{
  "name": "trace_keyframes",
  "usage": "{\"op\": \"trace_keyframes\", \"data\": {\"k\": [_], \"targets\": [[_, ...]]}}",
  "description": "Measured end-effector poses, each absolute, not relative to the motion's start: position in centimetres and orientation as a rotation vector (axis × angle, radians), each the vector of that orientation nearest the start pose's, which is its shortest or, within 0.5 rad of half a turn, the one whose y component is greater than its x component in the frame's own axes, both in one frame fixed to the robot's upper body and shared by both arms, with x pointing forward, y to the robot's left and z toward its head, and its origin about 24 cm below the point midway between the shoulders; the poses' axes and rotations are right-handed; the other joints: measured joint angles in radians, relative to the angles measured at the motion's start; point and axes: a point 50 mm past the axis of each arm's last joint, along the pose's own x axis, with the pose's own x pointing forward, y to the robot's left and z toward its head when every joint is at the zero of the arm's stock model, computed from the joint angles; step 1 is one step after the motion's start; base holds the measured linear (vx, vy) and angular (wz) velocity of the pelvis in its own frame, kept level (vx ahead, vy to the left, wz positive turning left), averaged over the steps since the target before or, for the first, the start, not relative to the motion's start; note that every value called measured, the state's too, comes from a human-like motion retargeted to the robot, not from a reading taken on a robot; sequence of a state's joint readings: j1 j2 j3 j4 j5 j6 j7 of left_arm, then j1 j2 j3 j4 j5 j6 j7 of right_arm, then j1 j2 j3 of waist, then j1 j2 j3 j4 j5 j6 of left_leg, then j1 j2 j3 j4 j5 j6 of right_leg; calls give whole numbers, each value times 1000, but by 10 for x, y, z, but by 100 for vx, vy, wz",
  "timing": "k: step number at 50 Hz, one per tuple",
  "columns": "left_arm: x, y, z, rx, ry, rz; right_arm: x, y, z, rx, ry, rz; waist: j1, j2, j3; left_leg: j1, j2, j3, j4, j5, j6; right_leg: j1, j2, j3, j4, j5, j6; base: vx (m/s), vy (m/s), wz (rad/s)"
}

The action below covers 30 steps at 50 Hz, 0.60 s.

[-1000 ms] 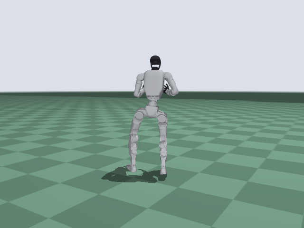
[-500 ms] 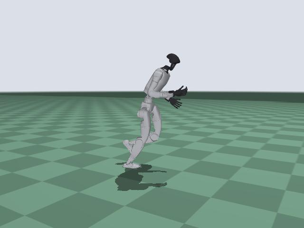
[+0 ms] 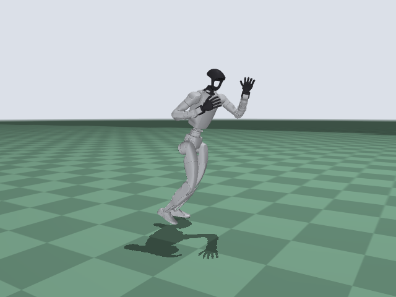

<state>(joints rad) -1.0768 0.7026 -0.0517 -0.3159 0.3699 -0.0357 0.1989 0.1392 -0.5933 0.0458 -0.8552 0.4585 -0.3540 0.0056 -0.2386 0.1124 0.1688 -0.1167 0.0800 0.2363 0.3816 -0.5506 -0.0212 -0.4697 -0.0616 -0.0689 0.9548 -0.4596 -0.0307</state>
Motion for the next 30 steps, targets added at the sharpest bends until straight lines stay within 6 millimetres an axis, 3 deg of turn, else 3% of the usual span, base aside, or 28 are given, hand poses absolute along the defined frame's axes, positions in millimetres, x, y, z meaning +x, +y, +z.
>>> {"op": "trace_keyframes", "data": {"k": [2, 4, 5, 7, 8, 9, 11, 13, 15, 17, 19, 21, 22, 23, 24, 25, 27, 28, 30], "targets": [[271, 140, 448, 1117, -1377, 427, 149, -179, 214, -157, -799, 405, -143, 62, 10, 67, 17, -70, -68, 142, -54, 3, 14, -55, -309, 86, 30, 125, 0, 161], [324, 144, 471, 1476, -1135, 514, 148, -197, 209, -238, -731, 314, -267, 52, 51, 166, 1, -166, -124, 284, -74, 71, -1, -78, -652, 180, 76, 130, -14, 187], [340, 156, 481, 1699, -983, 571, 149, -203, 209, -268, -718, 273, -325, 27, 74, 228, -15, -221, -151, 347, -70, 112, -15, -78, -802, 215, 107, 135, -25, 143], [362, 188, 464, 2011, -628, 533, 148, -203, 216, -429, -780, 262, -369, 20, 92, 333, -46, -301, -160, 428, -13, 141, -30, -72, -905, 242, 165, 136, -31, 36], [367, 204, 454, 2055, -531, 520, 146, -199, 225, -526, -856, 267, -363, 12, 92, 372, -63, -307, -127, 454, 25, 156, -35, -76, -905, 259, 175, 134, -34, -85], [362, 210, 459, 2043, -550, 552, 146, -190, 235, -579, -976, 248, -342, -33, 92, 382, -73, -266, -40, 456, 59, 173, -36, -69, -873, 254, 165, 130, -32, -159], [341, 204, 475, 1867, -794, 610, 143, -172, 261, -618, -1262, 173, -266, -124, 86, 327, -47, -122, 245, 397, 118, 191, -25, -30, -747, 169, 114, 126, -26, -206], [312, 182, 467, 1579, -1100, 530, 145, -158, 289, -617, -1491, 99, -163, -152, 62, 187, 29, -22, 571, 277, 170, 183, -2, 26, -606, 40, 68, 124, -13, -171], [285, 160, 423, 1261, -1286, 305, 164, -142, 317, -621, -1601, 46, -47, -171, 23, 20, 71, -20, 799, 183, 211, 202, 2, 61, -539, -35, 51, 124, -3, -99], [261, 152, 353, 855, -1287, 8, 205, -115, 349, -673, -1583, 13, 82, -210, -19, -136, 54, -49, 859, 142, 214, 269, -22, 85, -579, -38, 57, 127, 4, -75], [236, 160, 288, 450, -1157, -182, 264, -83, 379, -797, -1454, -36, 246, -282, -48, -252, 6, -57, 780, 118, 191, 346, -62, 135, -660, 10, 74, 129, 9, -120], [218, 168, 236, 98, -974, -293, 335, -77, 395, -1039, -1190, -139, 458, -362, -43, -317, -27, -30, 584, 121, 150, 407, -108, 214, -731, 89, 100, 130, 19, -180], [212, 169, 215, -47, -876, -341, 366, -93, 397, -1174, -1013, -213, 574, -392, -28, -330, -33, -8, 454, 130, 126, 435, -130, 254, -762, 135, 114, 130, 30, -191], [209, 165, 198, -175, -778, -400, 389, -121, 394, -1279, -804, -274, 695, -404, -5, -331, -32, 20, 303, 140, 98, 465, -149, 286, -790, 183, 129, 131, 38, -158], [209, 160, 186, -243, -702, -453, 399, -153, 393, -1268, -638, -349, 792, -398, 17, -319, -28, 47, 158, 148, 66, 507, -160, 303, -815, 228, 134, 131, 46, -117], [209, 156, 178, -281, -635, -503, 403, -184, 391, -1198, -504, -422, 877, -384, 38, -302, -23, 73, 14, 156, 33, 555, -167, 311, -837, 272, 133, 132, 53, -29], [214, 143, 191, -236, -679, -542, 392, -203, 405, -847, -593, -526, 910, -282, 61, -252, -18, 108, -98, 189, 1, 686, -136, 267, -822, 326, 81, 133, 56, 106], [216, 135, 209, -183, -770, -539, 382, -196, 417, -652, -734, -505, 876, -219, 78, -211, -19, 111, -85, 192, 15, 749, -109, 220, -772, 331, 46, 132, 53, 211], [217, 119, 254, -47, -1026, -494, 348, -160, 424, -352, -1022, -314, 752, -124, 112, -128, -23, 58, 8, 117, 74, 778, -72, 82, -525, 254, -7, 131, 43, 240]]}}
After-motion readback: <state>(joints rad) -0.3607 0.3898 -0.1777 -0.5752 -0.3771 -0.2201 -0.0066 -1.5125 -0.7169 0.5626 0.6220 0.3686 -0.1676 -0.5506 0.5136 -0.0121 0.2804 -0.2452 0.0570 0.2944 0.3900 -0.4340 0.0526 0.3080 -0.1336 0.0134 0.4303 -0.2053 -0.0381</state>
